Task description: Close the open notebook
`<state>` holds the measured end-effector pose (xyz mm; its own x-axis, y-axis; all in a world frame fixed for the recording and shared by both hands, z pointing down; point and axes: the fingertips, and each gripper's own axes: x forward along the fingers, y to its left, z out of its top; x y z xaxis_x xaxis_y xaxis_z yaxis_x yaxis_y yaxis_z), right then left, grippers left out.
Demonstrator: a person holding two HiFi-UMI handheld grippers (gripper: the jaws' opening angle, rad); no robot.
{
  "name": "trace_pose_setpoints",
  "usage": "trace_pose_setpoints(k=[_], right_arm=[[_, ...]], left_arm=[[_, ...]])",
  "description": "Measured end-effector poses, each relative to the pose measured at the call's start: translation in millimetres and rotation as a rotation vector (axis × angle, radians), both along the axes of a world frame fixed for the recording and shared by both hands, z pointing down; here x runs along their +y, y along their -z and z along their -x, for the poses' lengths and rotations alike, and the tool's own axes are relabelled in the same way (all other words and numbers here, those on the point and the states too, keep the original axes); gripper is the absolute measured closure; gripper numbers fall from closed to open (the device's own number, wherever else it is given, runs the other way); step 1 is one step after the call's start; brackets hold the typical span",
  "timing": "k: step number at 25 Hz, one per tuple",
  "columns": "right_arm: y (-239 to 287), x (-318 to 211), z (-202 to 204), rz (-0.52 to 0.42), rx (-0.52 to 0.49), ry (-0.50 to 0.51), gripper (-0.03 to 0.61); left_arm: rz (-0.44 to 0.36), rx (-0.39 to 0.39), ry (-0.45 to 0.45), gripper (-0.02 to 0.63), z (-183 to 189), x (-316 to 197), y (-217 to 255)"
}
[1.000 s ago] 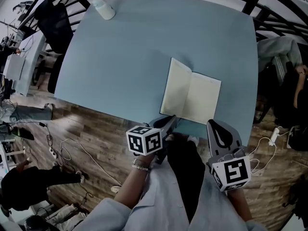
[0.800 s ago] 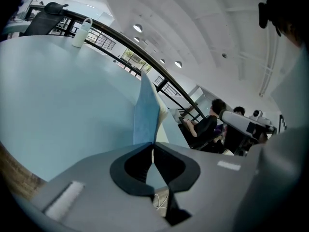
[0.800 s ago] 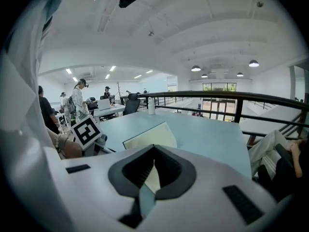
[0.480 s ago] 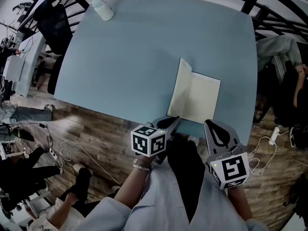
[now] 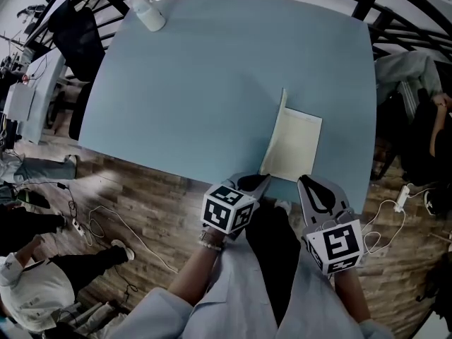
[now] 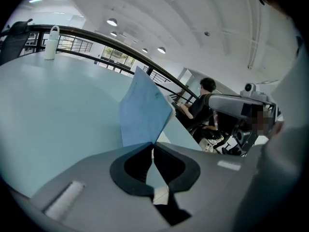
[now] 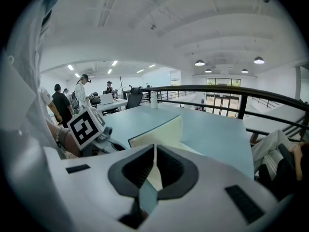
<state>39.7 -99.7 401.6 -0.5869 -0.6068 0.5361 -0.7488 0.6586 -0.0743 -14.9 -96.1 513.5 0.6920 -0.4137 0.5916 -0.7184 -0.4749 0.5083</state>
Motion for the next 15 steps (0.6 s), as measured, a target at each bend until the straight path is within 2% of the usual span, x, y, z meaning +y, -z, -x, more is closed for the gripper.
trace_pose_setpoints(k=[9, 11, 15], right_arm=[[-14.8, -2.2, 9.4, 0.062, -0.03, 0.016, 0.574], [-18.2, -2.1, 10.7, 0.085, -0.049, 0.021, 0.533], [-25.0, -4.0, 13.4, 0.127, -0.085, 0.024, 0.501]], left_arm=[[-0.038, -0.091, -0.108, 0.597, -14.6, 3.9, -6.9], [-0.04, -0.103, -0.118, 0.597, -17.4, 4.9, -8.8], [-0.054, -0.142, -0.161, 0.597, -20.6, 5.3, -10.2]])
